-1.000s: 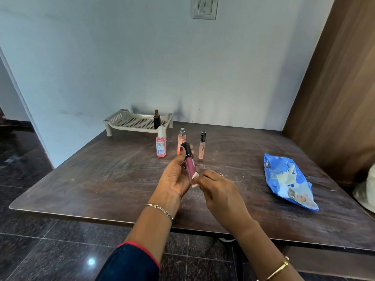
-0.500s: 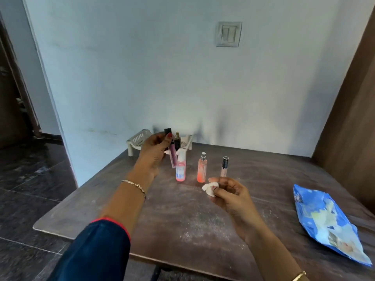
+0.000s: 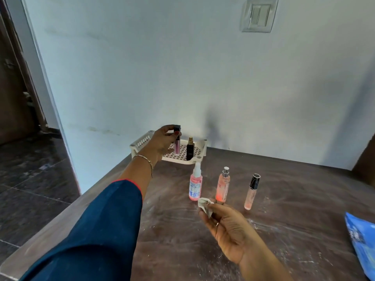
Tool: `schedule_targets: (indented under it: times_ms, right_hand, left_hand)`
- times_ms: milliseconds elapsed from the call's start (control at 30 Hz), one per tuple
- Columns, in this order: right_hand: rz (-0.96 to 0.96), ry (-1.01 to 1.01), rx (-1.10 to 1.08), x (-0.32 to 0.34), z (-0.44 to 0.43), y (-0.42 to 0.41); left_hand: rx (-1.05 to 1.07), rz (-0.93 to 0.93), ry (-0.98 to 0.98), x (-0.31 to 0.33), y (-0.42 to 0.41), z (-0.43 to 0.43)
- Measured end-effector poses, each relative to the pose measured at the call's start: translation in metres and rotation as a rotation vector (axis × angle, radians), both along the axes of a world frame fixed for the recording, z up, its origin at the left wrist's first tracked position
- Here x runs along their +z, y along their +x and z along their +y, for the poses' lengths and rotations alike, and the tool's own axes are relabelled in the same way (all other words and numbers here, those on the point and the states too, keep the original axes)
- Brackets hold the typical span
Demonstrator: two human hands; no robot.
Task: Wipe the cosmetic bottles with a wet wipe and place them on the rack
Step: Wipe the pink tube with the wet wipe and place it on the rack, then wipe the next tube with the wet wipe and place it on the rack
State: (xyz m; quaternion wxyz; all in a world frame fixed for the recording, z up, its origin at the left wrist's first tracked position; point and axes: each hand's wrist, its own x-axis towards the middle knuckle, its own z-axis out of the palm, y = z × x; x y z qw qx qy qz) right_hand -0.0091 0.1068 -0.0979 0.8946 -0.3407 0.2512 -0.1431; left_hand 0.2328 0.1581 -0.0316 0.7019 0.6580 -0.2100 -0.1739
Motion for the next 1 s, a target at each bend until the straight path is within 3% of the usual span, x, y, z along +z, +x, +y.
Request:
schedule_targets:
  times_ms: [567,700,833,1000]
  right_hand:
    - [0.018,0.033,0.027,-0.004,-0.005,0.008]
    - [0.013,0.037,0.02,0.002,-0.004,0.003]
    - [0.01,0.047,-0.003,0.005,-0.002,-0.005]
    - [0.013,0.058,-0.046,0.008,-0.001,-0.017]
  left_hand:
    - [-0.079,0.073,0.134,-0.03,0.051,-0.02]
    - [-0.026,-0.045,0.224,-0.024,0.049,-0.019]
    - [0.071,-0.285,0.373,-0.017,0.044,-0.019]
    - [0.194,-0.472,0.425,0.004,0.019,-0.018]
